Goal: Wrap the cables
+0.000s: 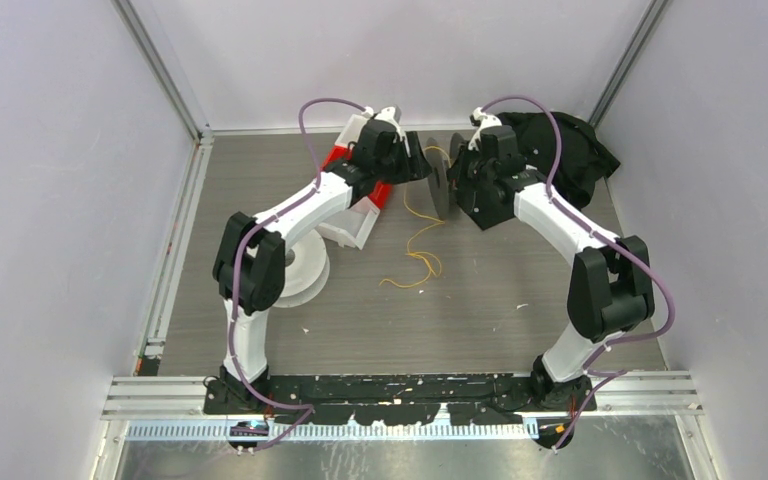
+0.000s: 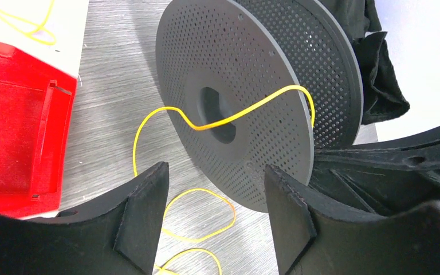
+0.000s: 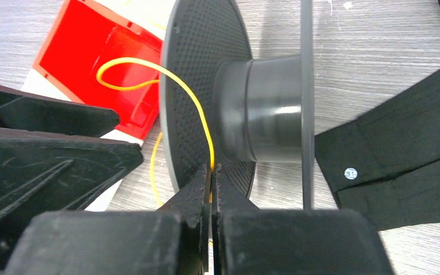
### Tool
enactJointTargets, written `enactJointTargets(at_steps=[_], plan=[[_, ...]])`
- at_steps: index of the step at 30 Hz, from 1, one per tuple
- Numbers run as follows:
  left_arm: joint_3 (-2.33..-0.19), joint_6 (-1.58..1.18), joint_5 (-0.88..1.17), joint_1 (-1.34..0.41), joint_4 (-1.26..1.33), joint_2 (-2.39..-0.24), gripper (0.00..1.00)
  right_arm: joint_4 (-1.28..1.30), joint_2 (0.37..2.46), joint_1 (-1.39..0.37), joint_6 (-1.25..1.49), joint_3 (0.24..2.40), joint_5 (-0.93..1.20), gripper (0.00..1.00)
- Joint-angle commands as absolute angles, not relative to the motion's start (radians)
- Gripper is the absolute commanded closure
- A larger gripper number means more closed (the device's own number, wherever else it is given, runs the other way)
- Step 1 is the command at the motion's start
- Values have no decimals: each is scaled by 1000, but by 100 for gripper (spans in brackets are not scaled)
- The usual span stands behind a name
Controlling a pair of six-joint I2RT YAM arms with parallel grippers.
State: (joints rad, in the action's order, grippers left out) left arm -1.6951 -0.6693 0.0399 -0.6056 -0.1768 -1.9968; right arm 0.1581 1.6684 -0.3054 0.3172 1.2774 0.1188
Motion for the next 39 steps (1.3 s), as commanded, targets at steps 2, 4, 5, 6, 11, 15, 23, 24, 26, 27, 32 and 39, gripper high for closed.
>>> enactJointTargets(at_steps=[2, 4, 5, 6, 11, 15, 23, 24, 26, 27, 32, 39], plan=[[-1717, -605, 74, -603, -194, -1966, 37, 133, 1578, -321, 347, 1291, 104, 99], [-1697, -591, 84, -602, -195, -1944, 37, 156, 1573, -322, 341, 1306, 81, 99], [-1683, -585, 91, -603, -192, -1931, 37, 166, 1574, -322, 339, 1313, 75, 100], [-1668, -577, 102, -602, -186, -1918, 37, 170, 1574, -322, 341, 1317, 73, 100], [-1554, -561, 194, -604, -92, -1844, 33, 154, 1579, -322, 364, 1316, 66, 99], [-1503, -535, 209, -631, -33, -1824, 28, 144, 1598, -323, 390, 1325, 53, 99], [-1528, -509, 77, -668, -13, -1865, 27, 160, 1620, -349, 435, 1363, 19, 99], [-1532, -503, 79, -667, -14, -1869, 28, 163, 1624, -351, 434, 1367, 19, 99], [-1534, -495, 98, -667, -6, -1874, 28, 170, 1619, -352, 426, 1370, 5, 100], [-1534, -494, 106, -667, -5, -1874, 28, 174, 1613, -353, 414, 1370, -15, 100], [-1513, -500, 104, -667, 25, -1871, 27, 198, 1578, -352, 322, 1393, -100, 99], [-1551, -492, 16, -688, 6, -1884, 28, 224, 1564, -351, 190, 1469, -219, 100]])
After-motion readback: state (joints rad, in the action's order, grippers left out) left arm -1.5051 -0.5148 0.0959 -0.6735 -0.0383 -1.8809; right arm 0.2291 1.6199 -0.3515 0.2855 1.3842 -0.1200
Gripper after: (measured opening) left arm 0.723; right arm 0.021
